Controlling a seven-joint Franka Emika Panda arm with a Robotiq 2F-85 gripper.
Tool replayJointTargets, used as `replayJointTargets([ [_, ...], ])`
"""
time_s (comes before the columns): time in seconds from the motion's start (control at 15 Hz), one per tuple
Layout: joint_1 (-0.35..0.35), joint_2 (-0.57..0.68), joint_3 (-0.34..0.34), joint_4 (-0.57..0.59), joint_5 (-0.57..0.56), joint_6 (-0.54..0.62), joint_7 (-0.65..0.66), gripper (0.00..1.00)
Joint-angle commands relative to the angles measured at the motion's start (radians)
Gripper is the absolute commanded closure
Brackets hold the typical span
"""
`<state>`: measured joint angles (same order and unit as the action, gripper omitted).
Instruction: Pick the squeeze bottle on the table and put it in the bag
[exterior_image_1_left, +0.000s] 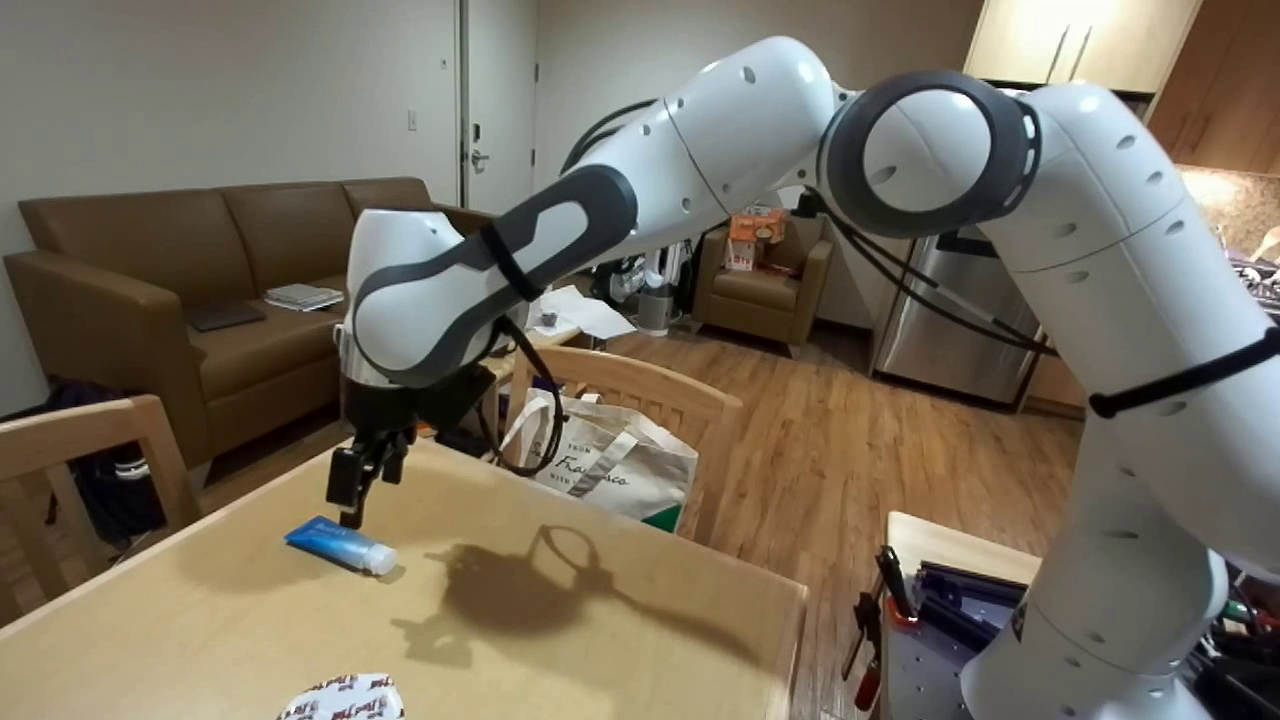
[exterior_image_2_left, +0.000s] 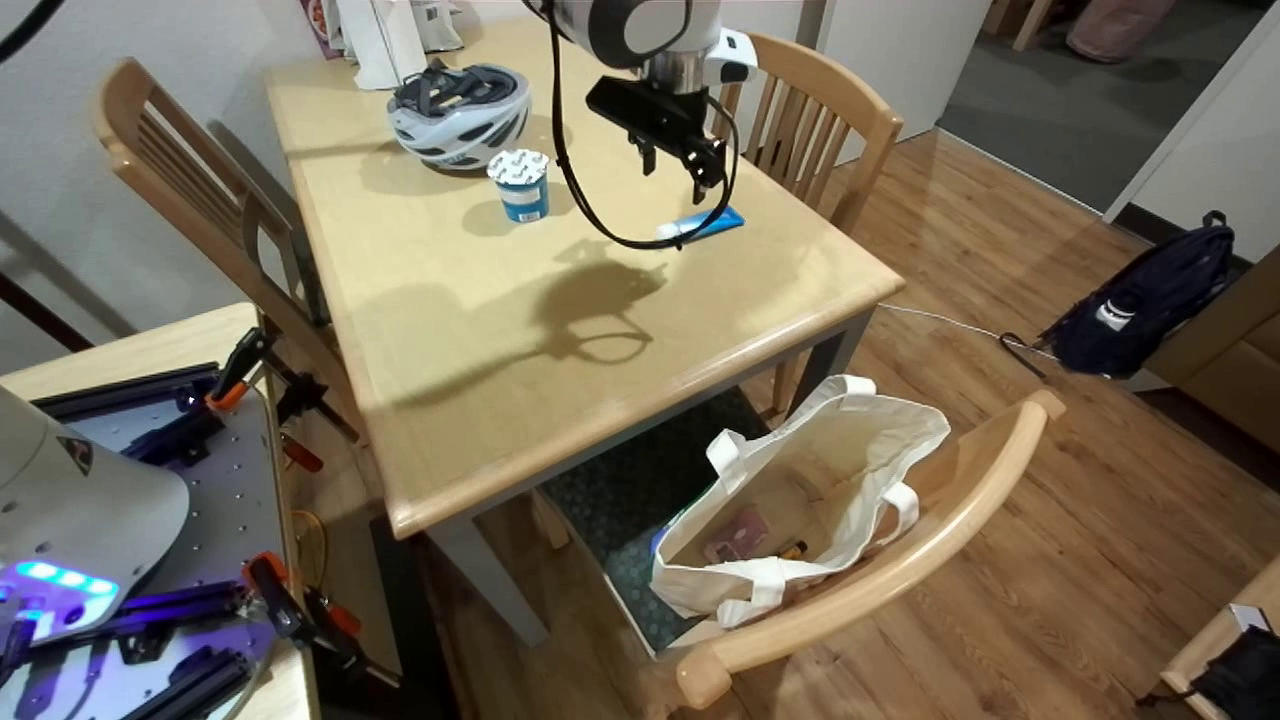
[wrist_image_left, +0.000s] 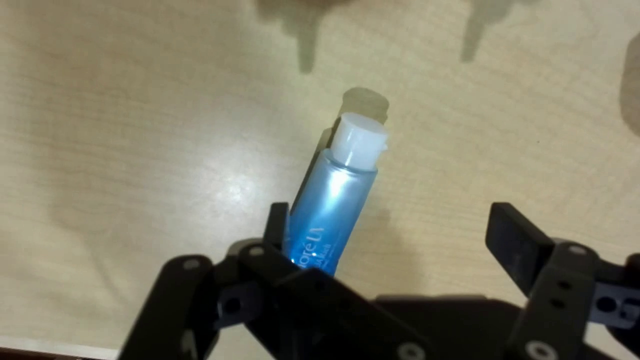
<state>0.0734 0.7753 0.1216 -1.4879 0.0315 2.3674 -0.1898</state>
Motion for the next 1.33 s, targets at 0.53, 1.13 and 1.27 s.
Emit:
replayJointTargets([
  [0.53,0.101,0.135,-0.082,0.141,-0.054,-0.002,0.169,0.00],
  [1.13,0.170,0.193,-0.143,0.180,-0.093,-0.068,0.408,0.00],
  [1.27,0.170,0.200,-0.138,0.183,-0.093,-0.067,0.411,0.13],
])
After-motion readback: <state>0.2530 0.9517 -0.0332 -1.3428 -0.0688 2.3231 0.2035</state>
